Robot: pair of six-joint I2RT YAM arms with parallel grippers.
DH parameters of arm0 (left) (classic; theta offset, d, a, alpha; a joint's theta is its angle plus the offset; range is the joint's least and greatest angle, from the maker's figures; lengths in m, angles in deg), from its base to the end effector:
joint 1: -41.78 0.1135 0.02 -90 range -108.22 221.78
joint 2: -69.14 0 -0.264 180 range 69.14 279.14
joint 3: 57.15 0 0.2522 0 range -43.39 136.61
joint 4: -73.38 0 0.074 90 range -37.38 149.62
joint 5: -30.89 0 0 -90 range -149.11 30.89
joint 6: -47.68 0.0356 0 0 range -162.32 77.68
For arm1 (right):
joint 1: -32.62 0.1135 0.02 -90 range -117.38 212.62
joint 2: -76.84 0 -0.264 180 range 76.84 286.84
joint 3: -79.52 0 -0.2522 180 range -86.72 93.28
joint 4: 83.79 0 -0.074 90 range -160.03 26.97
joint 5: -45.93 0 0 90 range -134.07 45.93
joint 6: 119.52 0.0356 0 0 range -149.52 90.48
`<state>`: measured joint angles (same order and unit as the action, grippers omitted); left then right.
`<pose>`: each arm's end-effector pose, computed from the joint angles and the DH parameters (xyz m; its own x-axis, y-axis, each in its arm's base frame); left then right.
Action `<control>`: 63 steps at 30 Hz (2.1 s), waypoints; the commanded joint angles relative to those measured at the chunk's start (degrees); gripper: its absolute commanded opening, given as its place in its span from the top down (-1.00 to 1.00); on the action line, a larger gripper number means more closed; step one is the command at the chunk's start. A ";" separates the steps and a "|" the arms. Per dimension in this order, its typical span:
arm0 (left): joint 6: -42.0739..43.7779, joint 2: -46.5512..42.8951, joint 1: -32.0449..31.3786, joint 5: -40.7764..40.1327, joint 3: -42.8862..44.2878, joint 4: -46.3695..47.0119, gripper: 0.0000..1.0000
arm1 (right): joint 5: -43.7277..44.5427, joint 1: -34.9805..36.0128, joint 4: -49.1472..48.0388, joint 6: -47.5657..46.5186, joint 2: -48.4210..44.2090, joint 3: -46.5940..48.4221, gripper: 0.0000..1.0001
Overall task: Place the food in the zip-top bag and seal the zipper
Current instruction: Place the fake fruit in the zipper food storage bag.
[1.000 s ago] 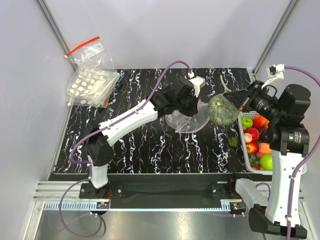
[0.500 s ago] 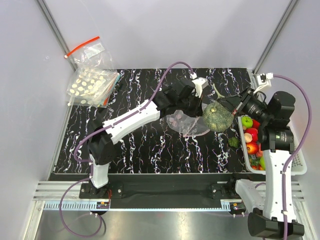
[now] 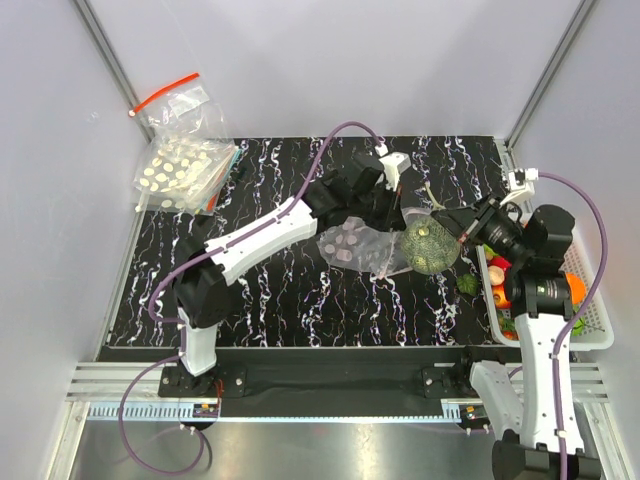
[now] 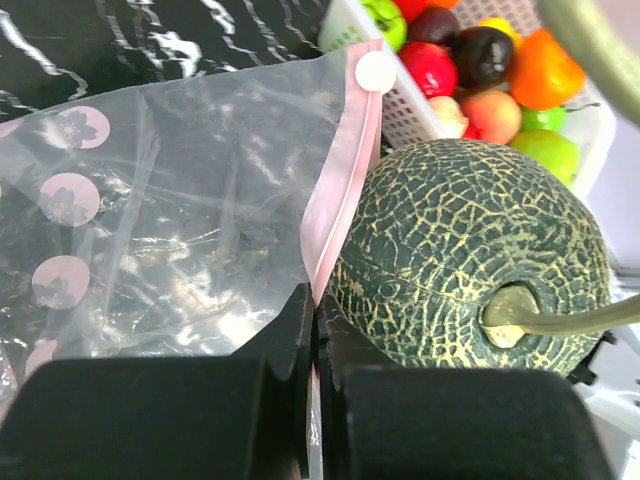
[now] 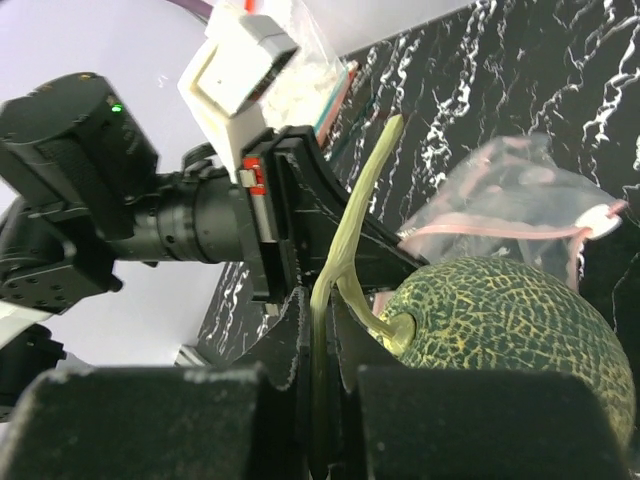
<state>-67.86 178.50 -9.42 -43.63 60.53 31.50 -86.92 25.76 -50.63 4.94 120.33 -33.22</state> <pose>0.2729 -0.3546 0.3392 -0.6964 0.2031 -0.6883 0.6541 0.5742 -0.4924 0.1598 0.0052 0.3805 -0.4609 0.4733 -0.7507 -0.3854 0.6552 0.6497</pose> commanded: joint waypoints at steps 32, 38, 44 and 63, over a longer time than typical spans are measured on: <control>-16.64 -6.97 -0.39 12.54 -17.43 26.27 1.00 | 5.66 0.35 2.67 3.33 -21.15 -19.12 1.00; -17.17 -6.18 -1.45 13.07 -20.77 27.86 1.00 | 12.26 0.35 -3.48 7.90 -24.85 -23.43 1.00; -16.83 -4.95 -1.71 12.56 -25.34 31.28 1.00 | 12.27 0.35 -12.45 12.65 -24.77 -29.41 1.00; -19.53 -2.75 -2.15 13.95 -14.62 27.49 1.00 | 13.40 0.35 -10.17 10.98 -18.44 -10.17 1.00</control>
<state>-84.82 177.01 -11.61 -32.15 42.26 56.31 -73.81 25.81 -58.19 17.22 101.64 -48.13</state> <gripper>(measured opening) 0.012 0.052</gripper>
